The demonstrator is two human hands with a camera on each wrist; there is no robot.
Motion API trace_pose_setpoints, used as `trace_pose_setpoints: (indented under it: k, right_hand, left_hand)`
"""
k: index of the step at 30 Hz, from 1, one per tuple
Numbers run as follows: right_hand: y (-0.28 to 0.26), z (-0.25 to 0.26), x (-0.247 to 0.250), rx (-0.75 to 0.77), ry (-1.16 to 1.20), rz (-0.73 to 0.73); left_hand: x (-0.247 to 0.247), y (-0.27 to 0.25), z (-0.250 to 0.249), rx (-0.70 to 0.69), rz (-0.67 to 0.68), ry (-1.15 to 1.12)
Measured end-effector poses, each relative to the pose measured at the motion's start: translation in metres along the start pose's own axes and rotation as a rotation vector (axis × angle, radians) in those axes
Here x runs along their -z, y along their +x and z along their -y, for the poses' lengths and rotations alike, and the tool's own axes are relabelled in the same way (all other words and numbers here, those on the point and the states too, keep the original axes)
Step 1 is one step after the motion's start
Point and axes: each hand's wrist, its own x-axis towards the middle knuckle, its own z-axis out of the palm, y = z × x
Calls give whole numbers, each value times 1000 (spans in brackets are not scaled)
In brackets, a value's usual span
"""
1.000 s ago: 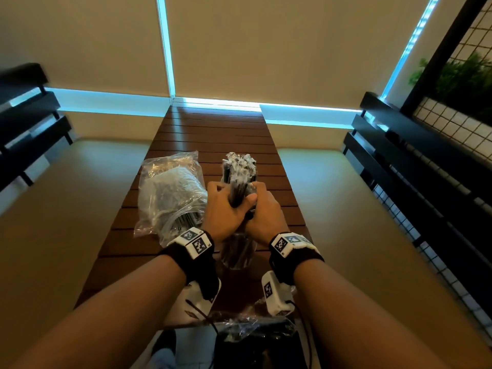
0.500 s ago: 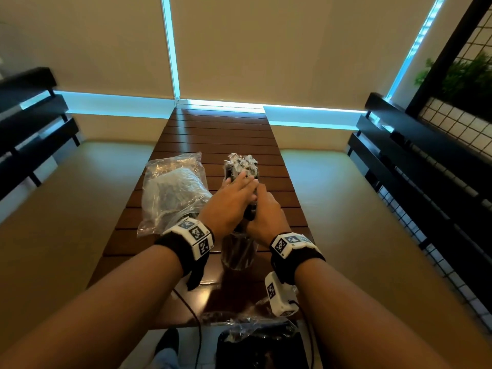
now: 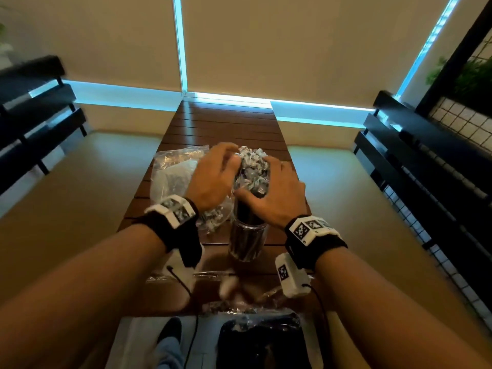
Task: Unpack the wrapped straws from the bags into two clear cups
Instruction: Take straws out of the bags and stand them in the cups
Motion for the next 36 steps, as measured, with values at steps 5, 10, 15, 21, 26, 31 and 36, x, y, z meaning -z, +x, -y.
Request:
trace_pose_setpoints:
  k: [5,10,15,21,26,31,36]
  right_hand:
    - [13,43,7,205,-52,-247]
    - [18,88,-31,489,-208,179]
    - [19,97,-94,379,-338,673]
    - [29,92,-140,240,-366,598]
    - [47,89,-168,101,-323,609]
    - [60,97,-181,39,-323,661]
    - [60,97,-185,7,-315,709]
  left_hand:
    - [36,10,47,257,257,457]
    - [34,-16,82,354,608,813]
    - [42,-20,100,380,466,663]
    - [68,-12,105,370,419,391]
    - [87,-12,111,317,470,381]
    - [92,-15,116,313,460,370]
    - [95,-17,122,298,442,360]
